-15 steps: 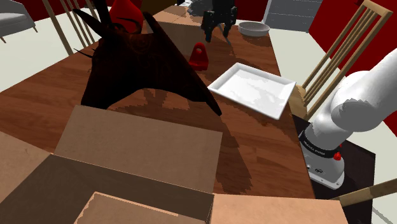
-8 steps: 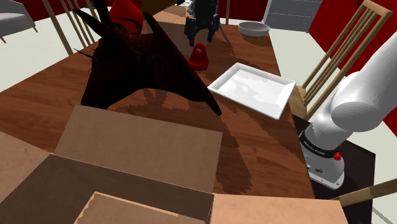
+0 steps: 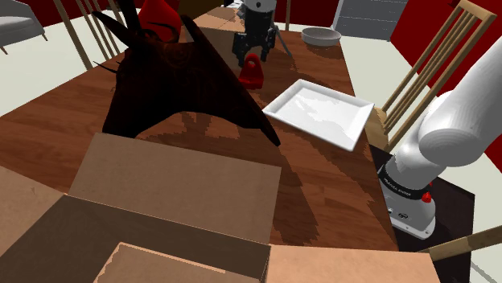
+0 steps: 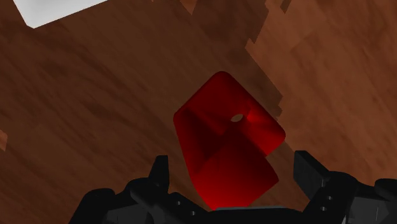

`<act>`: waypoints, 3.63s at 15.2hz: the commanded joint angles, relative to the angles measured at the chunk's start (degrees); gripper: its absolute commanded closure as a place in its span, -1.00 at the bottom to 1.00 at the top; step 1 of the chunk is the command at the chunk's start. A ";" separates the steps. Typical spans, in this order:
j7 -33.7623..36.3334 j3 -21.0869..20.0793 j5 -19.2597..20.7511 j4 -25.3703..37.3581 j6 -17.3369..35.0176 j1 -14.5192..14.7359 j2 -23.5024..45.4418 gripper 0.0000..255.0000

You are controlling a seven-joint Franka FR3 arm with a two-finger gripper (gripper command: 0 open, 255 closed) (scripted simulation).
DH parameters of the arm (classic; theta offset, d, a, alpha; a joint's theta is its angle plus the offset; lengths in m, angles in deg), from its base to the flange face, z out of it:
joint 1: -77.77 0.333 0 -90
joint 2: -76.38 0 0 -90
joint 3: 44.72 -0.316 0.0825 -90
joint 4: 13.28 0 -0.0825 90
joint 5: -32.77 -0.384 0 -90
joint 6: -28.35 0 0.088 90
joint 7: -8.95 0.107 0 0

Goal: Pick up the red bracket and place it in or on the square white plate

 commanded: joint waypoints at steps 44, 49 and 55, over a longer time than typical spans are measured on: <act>-1.88 1.45 -3.31 -9.58 -16.53 0.98 -26.30 1.00; -2.11 2.13 -4.05 -16.49 -21.13 1.89 -37.80 1.00; -2.08 2.50 -4.51 -22.44 -24.63 2.71 -47.24 1.00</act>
